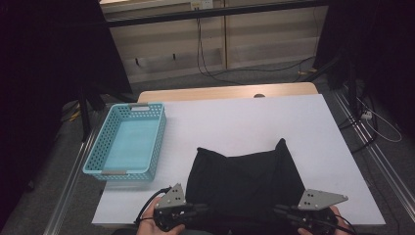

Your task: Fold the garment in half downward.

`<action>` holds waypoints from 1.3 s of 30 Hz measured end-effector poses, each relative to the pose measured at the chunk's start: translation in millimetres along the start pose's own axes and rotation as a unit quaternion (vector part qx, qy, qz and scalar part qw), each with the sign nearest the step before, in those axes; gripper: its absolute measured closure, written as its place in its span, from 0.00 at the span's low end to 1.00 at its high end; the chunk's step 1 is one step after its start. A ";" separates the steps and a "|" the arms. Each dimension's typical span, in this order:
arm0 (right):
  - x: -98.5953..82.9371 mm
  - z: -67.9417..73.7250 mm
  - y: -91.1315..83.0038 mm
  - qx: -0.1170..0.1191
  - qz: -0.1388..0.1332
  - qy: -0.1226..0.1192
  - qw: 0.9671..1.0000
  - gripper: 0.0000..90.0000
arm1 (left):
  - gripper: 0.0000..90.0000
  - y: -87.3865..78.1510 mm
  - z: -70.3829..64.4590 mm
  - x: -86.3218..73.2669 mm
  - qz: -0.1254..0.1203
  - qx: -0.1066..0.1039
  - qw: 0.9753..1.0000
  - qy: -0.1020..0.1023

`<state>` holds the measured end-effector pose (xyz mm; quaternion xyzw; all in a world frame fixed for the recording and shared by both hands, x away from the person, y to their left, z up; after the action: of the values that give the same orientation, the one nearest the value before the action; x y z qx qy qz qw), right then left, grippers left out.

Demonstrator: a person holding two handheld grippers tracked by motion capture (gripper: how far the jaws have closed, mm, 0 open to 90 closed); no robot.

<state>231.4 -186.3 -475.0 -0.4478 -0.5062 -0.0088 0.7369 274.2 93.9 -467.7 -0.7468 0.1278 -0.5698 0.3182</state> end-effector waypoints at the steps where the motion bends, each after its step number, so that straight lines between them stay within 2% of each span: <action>1: 0.0 -1.0 0.3 -0.004 0.000 0.003 1.000 0.84 | 0.90 0.7 1.2 0.6 -0.003 0.000 1.000 -0.005; 3: 1.4 -3.1 0.3 -0.005 -0.003 0.005 1.000 0.82 | 0.82 0.0 2.9 2.9 -0.010 -0.003 1.000 -0.012; 6: 5.1 -6.6 -0.9 -0.010 -0.013 0.009 1.000 0.64 | 0.70 -3.0 9.3 7.3 -0.019 0.009 1.000 -0.019; 8: 7.4 -8.0 -2.8 -0.012 -0.020 0.013 1.000 0.60 | 0.65 -5.3 12.9 9.8 -0.026 0.010 0.999 -0.026; 10: 11.0 -9.6 -5.8 -0.015 -0.032 0.017 0.999 0.53 | 0.59 -6.3 17.0 11.4 -0.027 0.020 0.999 -0.026; 14: 18.3 -16.7 -6.9 -0.026 -0.037 0.019 0.999 0.47 | 0.51 -3.1 31.2 17.9 -0.025 0.043 0.998 -0.025; 16: 22.7 -23.0 -7.6 -0.034 -0.039 0.021 0.998 0.46 | 0.50 -0.7 40.2 21.6 -0.028 0.055 0.998 -0.021; 18: 26.1 -30.6 -6.8 -0.042 -0.040 0.026 0.998 0.46 | 0.49 4.3 50.2 24.7 -0.024 0.061 0.997 -0.028; 25: 37.6 -73.9 7.0 -0.072 -0.034 0.048 0.996 0.45 | 0.46 23.5 79.2 34.5 -0.004 0.083 0.996 -0.027; 29: 42.9 -96.0 13.0 -0.086 -0.031 0.057 0.994 0.44 | 0.50 28.8 97.4 41.9 -0.013 0.095 0.994 -0.042; 33: 50.7 -120.4 15.2 -0.107 -0.034 0.068 0.991 0.43 | 0.53 37.1 114.5 52.3 -0.018 0.099 0.993 -0.053; 35: 54.6 -130.8 18.1 -0.112 -0.032 0.072 0.991 0.42 | 0.54 41.2 126.2 56.3 -0.013 0.121 0.992 -0.045; 37: 57.4 -139.5 22.1 -0.118 -0.030 0.076 0.990 0.40 | 0.55 44.6 136.6 59.7 -0.012 0.124 0.991 -0.057; 39: 61.0 -148.1 28.1 -0.123 -0.027 0.078 0.989 0.35 | 0.55 45.4 145.6 65.2 -0.011 0.140 0.989 -0.049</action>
<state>383.6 -241.7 -460.0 -0.5193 -0.4541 -0.1253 0.7131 438.5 71.1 -467.3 -0.7233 0.0227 -0.5480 0.4196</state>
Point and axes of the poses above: each handheld gripper's, and its own axes: y roughly forward along the jaws, x roughly out of its top, z roughly to its left, the point moved 7 cm from there along y, roughly forward along the jaws, and after that the axes turned 3 degrees about z, right-handed, at the moved point
